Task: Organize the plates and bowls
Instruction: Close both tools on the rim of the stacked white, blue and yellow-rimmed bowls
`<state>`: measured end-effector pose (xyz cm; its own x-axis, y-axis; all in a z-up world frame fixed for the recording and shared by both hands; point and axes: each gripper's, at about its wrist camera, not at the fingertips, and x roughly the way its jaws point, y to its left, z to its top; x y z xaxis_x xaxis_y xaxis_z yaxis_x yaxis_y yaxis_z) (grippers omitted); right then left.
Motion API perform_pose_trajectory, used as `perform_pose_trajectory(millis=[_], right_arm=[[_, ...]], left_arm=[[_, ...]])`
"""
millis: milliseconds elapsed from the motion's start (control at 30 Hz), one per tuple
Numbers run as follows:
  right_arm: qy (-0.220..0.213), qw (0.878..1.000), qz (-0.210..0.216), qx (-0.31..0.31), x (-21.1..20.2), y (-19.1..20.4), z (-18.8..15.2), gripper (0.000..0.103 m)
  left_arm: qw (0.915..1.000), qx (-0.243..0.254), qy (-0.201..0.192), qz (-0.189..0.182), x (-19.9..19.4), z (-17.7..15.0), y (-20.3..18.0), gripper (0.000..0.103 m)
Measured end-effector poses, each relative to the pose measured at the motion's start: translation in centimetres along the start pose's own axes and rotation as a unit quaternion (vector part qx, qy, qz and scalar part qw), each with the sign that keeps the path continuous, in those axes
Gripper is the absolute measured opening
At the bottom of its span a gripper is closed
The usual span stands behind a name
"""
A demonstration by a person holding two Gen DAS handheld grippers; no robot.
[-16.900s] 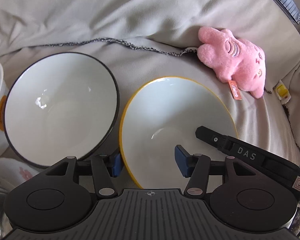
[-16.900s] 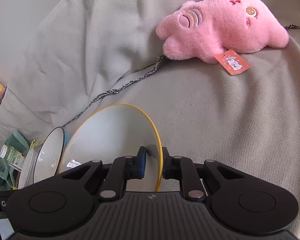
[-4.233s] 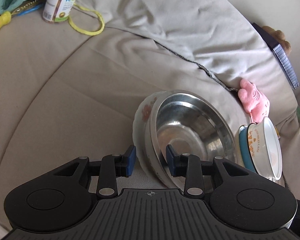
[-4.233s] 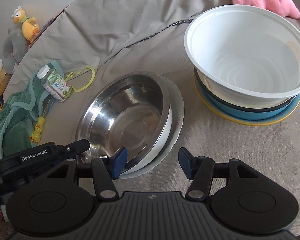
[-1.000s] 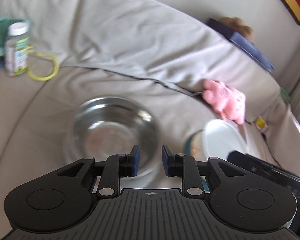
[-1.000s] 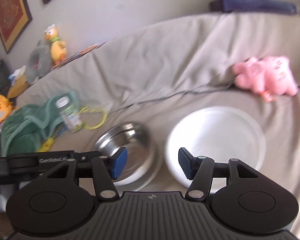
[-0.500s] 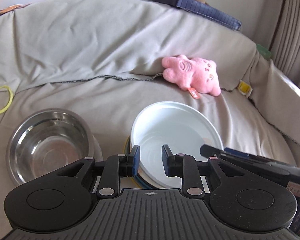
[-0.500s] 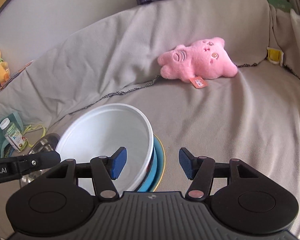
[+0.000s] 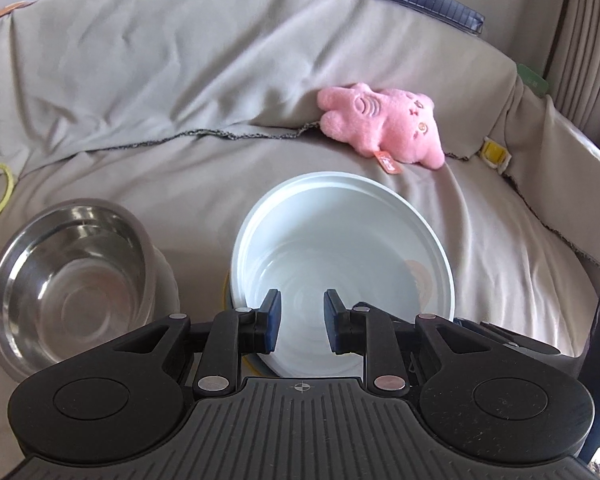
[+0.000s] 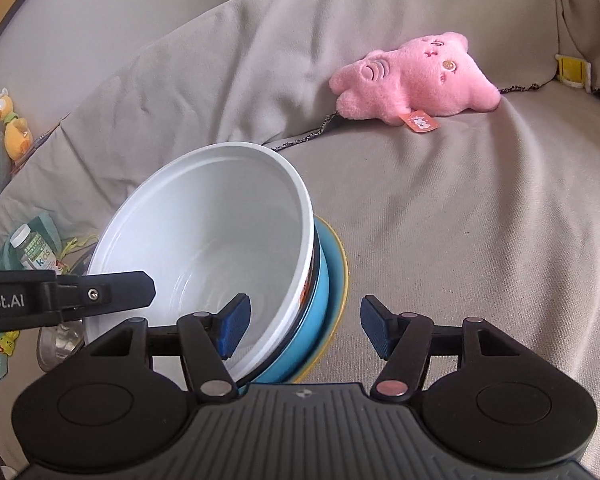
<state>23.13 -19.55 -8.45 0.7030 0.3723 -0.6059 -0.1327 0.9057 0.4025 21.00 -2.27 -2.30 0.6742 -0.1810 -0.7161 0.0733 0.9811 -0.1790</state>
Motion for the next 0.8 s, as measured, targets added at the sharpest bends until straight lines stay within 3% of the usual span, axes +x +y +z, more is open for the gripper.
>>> perform_pose_trajectory(millis=[200,400,500,667,800], right_arm=[[0.001,1.0,0.015,0.017,-0.2,-0.9,-0.1,0.061],[-0.002,1.0,0.025,0.016,-0.3,-0.9,-0.1,0.055],[0.003,0.999,0.034,0.019,-0.2,-0.9,-0.1,0.054],[0.008,0.998,0.047,0.027,-0.1,-1.6,-0.1,0.054],[0.011,0.997,0.06,0.047,0.0,-2.5,-0.1,0.054]], left_arm=[[0.9998,0.007,-0.019,0.003,-1.2,0.3,-0.6,0.026],[0.9989,-0.011,-0.04,0.02,-2.3,0.6,0.6,0.026],[0.9994,-0.011,-0.026,0.017,-1.9,0.7,0.9,0.026],[0.9987,-0.027,0.041,-0.013,-0.4,1.2,1.1,0.026],[0.9997,0.004,0.01,-0.021,-2.7,2.1,0.4,0.026]])
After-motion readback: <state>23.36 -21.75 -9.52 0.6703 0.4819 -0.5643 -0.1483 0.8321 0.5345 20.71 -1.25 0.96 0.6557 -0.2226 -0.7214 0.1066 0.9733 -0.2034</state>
